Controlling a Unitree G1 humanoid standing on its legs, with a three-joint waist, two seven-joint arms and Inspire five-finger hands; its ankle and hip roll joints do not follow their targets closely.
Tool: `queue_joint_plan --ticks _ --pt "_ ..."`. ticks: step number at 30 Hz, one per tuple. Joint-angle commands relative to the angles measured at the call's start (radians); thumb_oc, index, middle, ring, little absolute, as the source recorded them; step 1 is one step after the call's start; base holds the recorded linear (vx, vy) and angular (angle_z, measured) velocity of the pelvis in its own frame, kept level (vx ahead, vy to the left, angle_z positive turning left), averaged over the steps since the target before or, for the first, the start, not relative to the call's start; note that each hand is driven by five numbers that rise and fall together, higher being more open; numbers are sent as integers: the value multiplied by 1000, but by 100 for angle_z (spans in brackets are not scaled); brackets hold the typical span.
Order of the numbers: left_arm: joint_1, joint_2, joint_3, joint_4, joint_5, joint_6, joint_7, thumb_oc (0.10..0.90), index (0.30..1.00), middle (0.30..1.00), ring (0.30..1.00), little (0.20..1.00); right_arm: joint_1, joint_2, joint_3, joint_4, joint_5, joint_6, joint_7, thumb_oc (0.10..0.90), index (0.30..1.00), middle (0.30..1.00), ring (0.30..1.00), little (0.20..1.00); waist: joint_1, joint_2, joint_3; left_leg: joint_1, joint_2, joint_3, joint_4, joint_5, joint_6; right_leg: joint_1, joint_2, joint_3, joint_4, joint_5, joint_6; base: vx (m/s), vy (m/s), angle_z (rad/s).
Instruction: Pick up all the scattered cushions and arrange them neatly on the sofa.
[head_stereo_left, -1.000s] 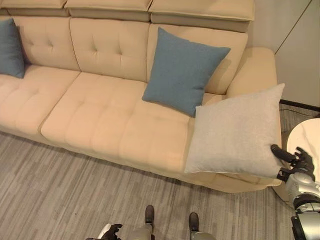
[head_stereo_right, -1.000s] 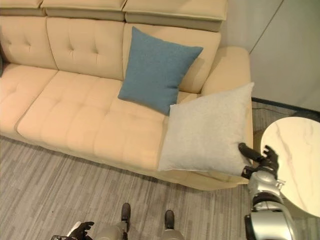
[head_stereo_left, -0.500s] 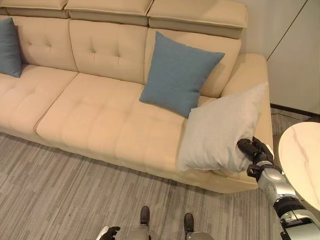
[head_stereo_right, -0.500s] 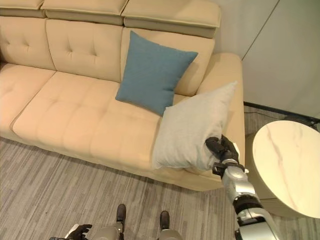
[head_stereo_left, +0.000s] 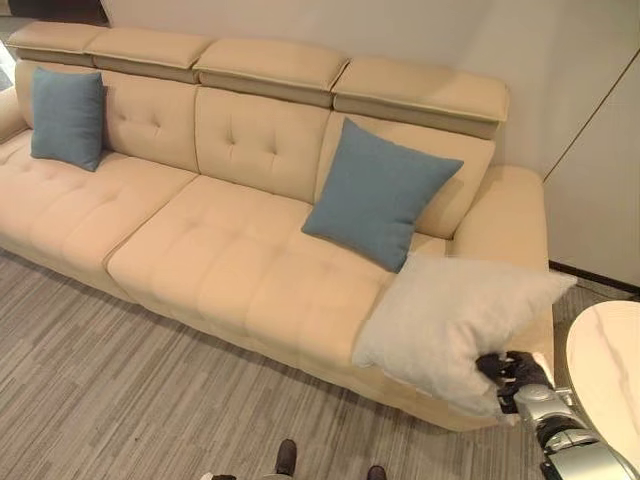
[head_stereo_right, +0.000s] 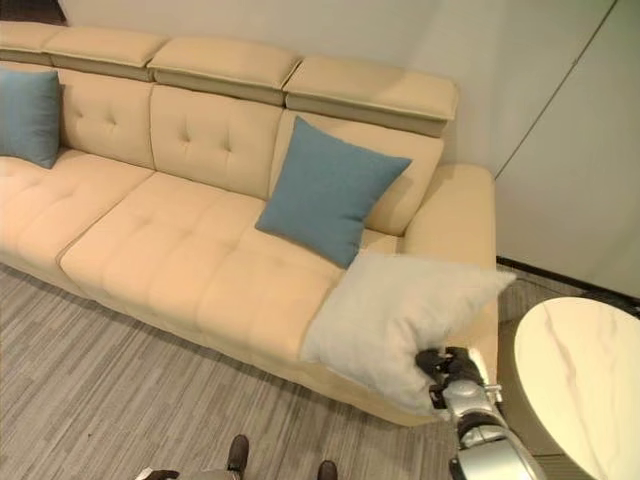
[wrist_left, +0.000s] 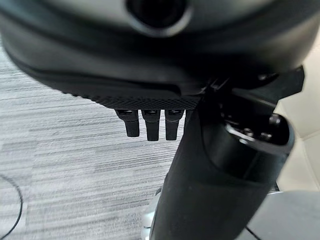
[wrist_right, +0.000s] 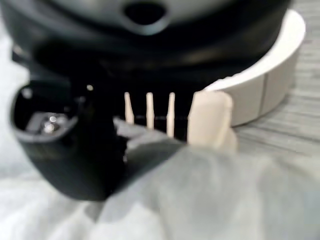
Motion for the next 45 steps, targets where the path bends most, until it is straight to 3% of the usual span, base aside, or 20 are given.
queue_joint_plan --ticks 1,8,9,13,15,20,29,33,36,39,45 --pt "-62 14 -19 31 -46 -2 25 800 900 900 900 900 -54 75 37 -7 -63 -14 -7 400 300 300 300 300 70 -18 23 20 9 -1 7 -110 -24 11 -81 4 12 -95 84 16 9 6" --pt "-52 -2 55 -30 -189 -25 52 800 900 900 900 900 33 19 -77 -306 -42 -37 -105 400 300 300 300 300 60 -23 12 30 8 -1 7 -117 -23 19 -85 4 12 -98 86 10 13 6" --pt "-49 -17 75 -74 -248 -37 71 800 900 900 900 900 96 1 -152 -486 -46 -52 -158 400 300 300 300 300 49 -22 10 34 7 -1 7 -121 -22 22 -88 3 12 -100 87 0 0 0" --pt "-48 -17 72 -75 -248 -36 71 800 900 900 900 900 101 2 -155 -492 -48 -48 -158 400 300 300 300 300 51 -22 9 35 7 -1 7 -121 -22 23 -88 3 12 -100 87 1 6 1" --pt "-45 -38 52 -186 -302 -66 78 800 900 900 900 900 175 -20 -286 -680 -59 -88 -264 400 300 300 300 300 42 -16 -4 43 -1 -3 7 -130 -20 35 -96 -7 12 -104 89 12 52 9" --pt "-18 -37 44 -262 -347 -70 64 800 900 900 900 900 186 -38 -332 -771 -30 -105 -282 400 300 300 300 300 44 -17 -19 50 -7 -1 7 -136 -19 38 -102 -6 12 -105 91 3 11 3" --pt "-55 15 78 -353 -420 -76 68 800 900 900 900 900 72 -85 -272 -880 51 -124 -229 400 300 300 300 300 36 -31 -30 53 2 12 7 -135 -27 34 -98 3 12 -100 90 -1 4 0" --pt "-136 -26 79 -260 -518 -44 73 800 900 900 900 900 -82 -111 -177 -956 135 -112 -189 400 300 300 300 300 19 -56 -34 52 13 23 7 -133 -32 26 -91 13 12 -93 89 1 9 -3" --pt "-138 -27 81 -258 -519 -45 73 800 900 900 900 900 -86 -112 -175 -954 135 -112 -189 400 300 300 300 300 18 -54 -32 52 13 24 7 -133 -32 26 -91 13 12 -93 89 1 3 -2" --pt "-196 -93 74 -230 -714 -30 69 800 900 900 900 900 -264 -154 -75 -1008 185 -103 -181 400 300 300 300 300 -1 -88 -31 51 24 36 7 -134 -36 11 -81 33 12 -86 88 -10 -1 -6" --pt "-324 -169 74 -264 -957 -51 115 800 900 900 900 900 -436 -174 30 -1045 242 -93 -207 400 300 300 300 300 -20 -137 -9 23 32 34 7 -126 -44 -24 -69 44 12 -76 86 -60 -26 -10"
